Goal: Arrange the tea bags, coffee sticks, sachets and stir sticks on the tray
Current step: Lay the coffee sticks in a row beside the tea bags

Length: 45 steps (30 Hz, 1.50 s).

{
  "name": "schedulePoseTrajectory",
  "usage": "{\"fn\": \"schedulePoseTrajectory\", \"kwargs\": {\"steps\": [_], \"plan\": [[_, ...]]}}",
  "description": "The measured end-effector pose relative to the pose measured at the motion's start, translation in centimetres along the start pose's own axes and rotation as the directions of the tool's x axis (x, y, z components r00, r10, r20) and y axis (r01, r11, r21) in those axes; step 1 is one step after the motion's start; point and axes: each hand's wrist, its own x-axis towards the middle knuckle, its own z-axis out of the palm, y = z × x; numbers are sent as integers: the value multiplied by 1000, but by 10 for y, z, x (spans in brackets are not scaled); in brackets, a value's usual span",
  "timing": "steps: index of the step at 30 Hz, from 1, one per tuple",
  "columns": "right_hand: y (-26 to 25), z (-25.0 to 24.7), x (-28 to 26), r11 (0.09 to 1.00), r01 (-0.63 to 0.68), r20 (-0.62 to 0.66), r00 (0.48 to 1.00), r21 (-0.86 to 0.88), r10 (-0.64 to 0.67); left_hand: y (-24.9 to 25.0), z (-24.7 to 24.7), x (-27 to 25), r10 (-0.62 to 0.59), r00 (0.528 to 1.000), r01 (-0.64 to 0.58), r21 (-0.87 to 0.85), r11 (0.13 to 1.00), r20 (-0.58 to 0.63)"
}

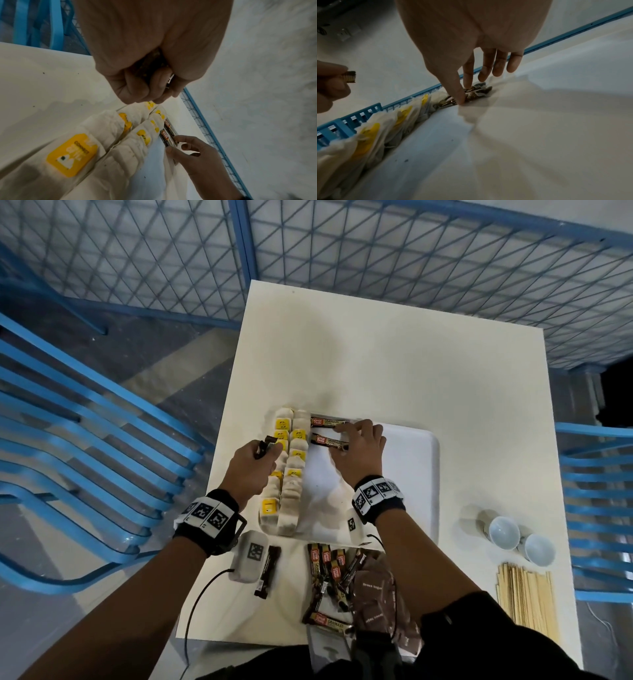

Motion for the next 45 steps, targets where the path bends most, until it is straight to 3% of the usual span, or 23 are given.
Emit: {"fn": "schedulePoseTrajectory", "kwargs": {"steps": [6,17,31,34,36,40,42,45], "plan": [[0,3,-2,998,63,52,997,-21,-62,4,2,-1,-52,999,53,-74,996,9],[-8,4,15,999,39,94,995,-29,-36,10,-1,-8,-125,988,137,-132,982,92],[-10,5,18,998,69,15,998,-8,-69,11,0,-16,-20,989,29,-64,998,143],[-13,-1,12,992,86,-30,996,87,-84,12,0,-18,31,985,-18,-81,997,170],[-20,-9,5,959,107,-53,994,261,-97,12,0,-19,63,980,-49,-79,996,188],[-46,-25,-8,851,-55,197,979,522,-57,14,5,-21,104,970,-94,-56,994,220],[-55,-31,-13,808,-141,325,943,573,-66,16,9,-24,127,966,-121,-41,992,224],[-58,-37,-17,804,-167,403,910,570,-97,16,12,-26,166,960,-171,4,985,226]]}}
